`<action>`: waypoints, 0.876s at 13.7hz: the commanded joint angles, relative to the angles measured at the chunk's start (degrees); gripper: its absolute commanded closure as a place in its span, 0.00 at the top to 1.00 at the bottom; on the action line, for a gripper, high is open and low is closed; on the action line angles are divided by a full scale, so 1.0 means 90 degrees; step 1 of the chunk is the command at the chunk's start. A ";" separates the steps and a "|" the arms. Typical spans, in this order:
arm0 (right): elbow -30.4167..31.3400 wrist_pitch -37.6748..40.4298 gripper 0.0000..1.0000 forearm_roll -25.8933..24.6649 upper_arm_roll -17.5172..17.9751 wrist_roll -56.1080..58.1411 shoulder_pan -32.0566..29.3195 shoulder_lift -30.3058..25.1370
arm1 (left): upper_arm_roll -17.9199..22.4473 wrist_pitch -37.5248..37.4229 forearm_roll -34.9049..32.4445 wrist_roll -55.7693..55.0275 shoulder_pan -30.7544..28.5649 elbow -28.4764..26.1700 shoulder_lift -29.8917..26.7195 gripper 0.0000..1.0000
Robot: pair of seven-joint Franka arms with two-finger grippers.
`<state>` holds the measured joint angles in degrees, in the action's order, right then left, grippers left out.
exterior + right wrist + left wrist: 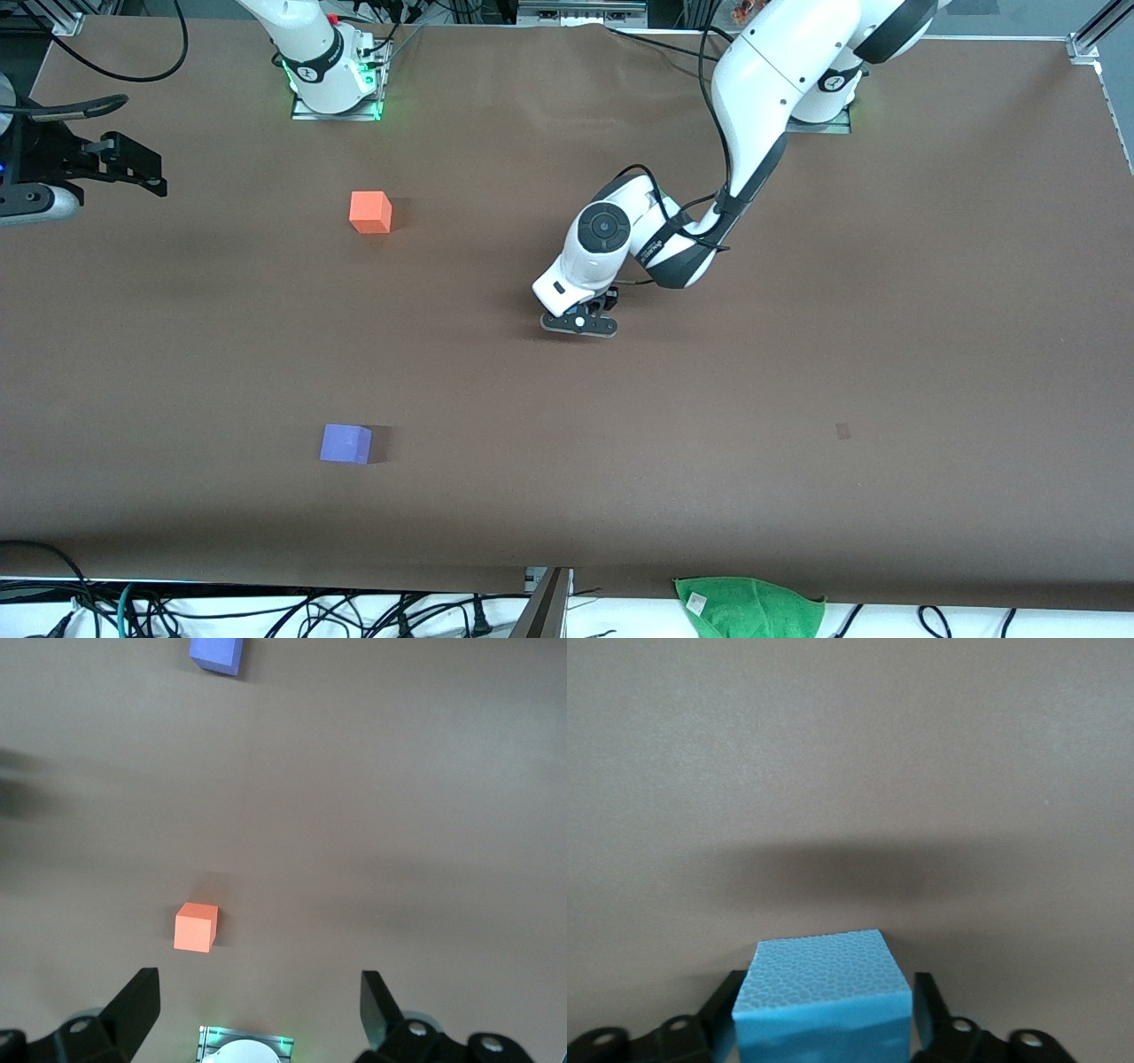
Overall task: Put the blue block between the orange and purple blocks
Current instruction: 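Lower the blue block at the table middle and open the left gripper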
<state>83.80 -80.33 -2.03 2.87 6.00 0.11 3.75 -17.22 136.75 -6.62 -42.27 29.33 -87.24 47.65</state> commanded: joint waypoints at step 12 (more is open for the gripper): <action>-0.0043 -0.0273 1.00 0.0060 0.0091 -0.0012 0.0066 0.0843 | 0.0088 -0.4264 -0.0124 0.1958 -0.2113 0.0317 -0.3476 1.00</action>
<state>83.84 -82.31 -1.98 3.06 6.00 0.28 10.82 -15.88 101.76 -6.77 -30.74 14.57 -82.91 19.87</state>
